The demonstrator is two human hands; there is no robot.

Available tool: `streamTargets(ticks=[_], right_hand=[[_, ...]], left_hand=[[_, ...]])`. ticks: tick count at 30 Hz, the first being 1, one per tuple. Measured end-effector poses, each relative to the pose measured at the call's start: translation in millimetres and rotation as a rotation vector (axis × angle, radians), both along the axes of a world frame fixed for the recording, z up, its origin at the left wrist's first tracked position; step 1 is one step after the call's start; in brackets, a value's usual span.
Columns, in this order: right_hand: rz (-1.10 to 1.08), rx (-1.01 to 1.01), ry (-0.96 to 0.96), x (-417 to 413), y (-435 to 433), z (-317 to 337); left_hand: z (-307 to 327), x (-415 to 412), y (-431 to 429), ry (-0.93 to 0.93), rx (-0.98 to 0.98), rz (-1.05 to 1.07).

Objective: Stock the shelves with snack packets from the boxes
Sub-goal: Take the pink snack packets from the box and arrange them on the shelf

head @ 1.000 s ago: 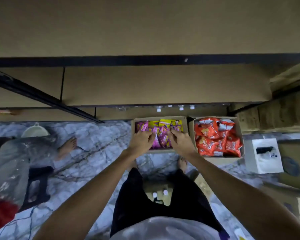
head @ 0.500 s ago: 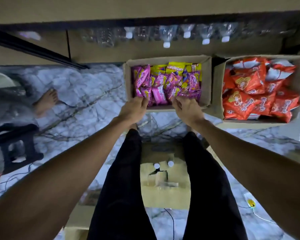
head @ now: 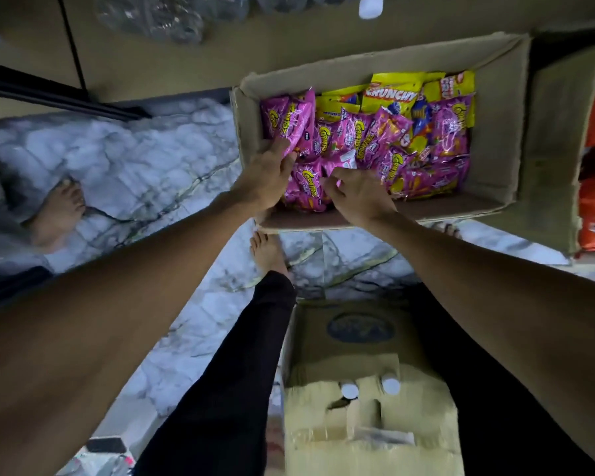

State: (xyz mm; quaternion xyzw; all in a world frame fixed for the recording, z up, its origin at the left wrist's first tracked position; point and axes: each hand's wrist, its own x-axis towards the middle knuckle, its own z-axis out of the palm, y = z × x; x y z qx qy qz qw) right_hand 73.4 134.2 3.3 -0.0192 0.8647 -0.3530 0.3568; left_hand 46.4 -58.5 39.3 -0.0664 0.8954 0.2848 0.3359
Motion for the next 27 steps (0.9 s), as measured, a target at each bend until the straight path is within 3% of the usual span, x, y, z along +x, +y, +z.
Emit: streamTargets(ticks=[8,15,21,27], right_hand=[[-0.129,0.186,-0.123,12.9,-33.8,-52.3],[-0.268,0.281,-0.134,15.1,-49.2,-70.3],[-0.491,0.195,-0.216,12.1,-46.6,-74.8],[-0.515,0.024,-0.182,9.2,-17.9,-37.4]], left_hand=[[-72.4,-40.3,-16.9,-0.014,-0.037,-0.100],[-97.1,-50.3,-15.4,-0.083,-0.083,0.103],[-96.0,-52.9,-16.4,-0.073,-0.082,0.139],[-56.6,-58.0,-13.9,-0.135,-0.011,0.264]])
